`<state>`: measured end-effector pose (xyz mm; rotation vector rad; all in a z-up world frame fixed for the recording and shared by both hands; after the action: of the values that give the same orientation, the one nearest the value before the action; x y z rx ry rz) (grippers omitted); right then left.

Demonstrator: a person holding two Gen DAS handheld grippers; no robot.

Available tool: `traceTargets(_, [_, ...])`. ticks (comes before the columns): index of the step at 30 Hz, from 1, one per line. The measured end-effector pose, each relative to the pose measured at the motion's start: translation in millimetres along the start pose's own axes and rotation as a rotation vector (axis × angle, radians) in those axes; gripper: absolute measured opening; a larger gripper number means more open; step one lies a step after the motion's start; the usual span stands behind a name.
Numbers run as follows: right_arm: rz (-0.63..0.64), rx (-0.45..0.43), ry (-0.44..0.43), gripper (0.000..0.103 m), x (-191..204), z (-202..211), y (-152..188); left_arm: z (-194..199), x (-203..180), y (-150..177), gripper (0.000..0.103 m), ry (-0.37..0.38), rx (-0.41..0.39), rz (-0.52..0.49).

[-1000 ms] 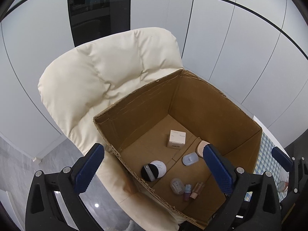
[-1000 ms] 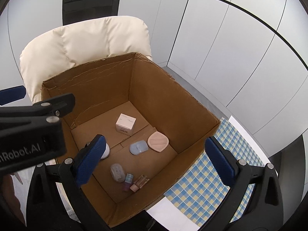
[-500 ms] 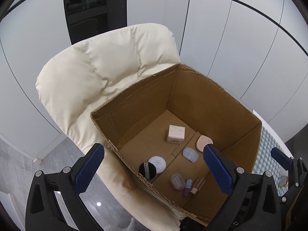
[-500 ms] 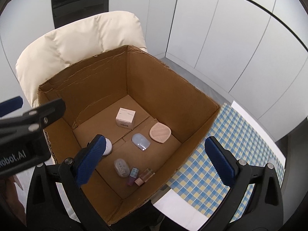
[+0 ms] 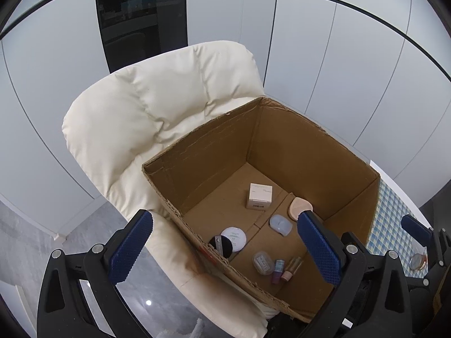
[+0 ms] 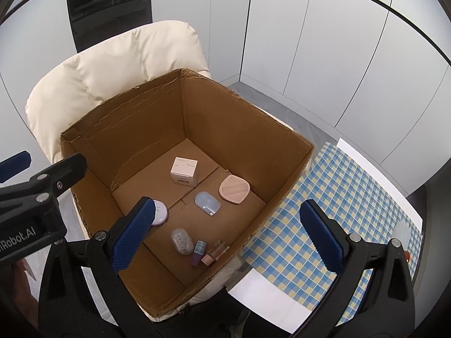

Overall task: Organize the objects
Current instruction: 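Withdraw both open tools up and away from the cardboard box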

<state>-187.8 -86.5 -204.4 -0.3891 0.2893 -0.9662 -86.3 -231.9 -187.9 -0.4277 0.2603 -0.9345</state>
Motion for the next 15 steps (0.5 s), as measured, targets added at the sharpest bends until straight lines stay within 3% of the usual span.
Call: traceTargets(15, [-0.024, -0.003, -0.01, 0.103, -9, 25, 22, 19, 1, 25, 0.102, -0.005, 0.006, -0.018])
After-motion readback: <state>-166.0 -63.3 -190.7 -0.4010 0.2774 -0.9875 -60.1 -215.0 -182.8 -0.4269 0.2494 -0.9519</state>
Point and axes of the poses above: each gripper's, at about its wrist camera, not at the fingertips, and z roughly against the way its jaws point, x to its left, y to its underside, the point moved 10 cm from there along -z, roughly the way its jaws point, and after that the axes turned 10 degrees about x, right-handed, at the moved point
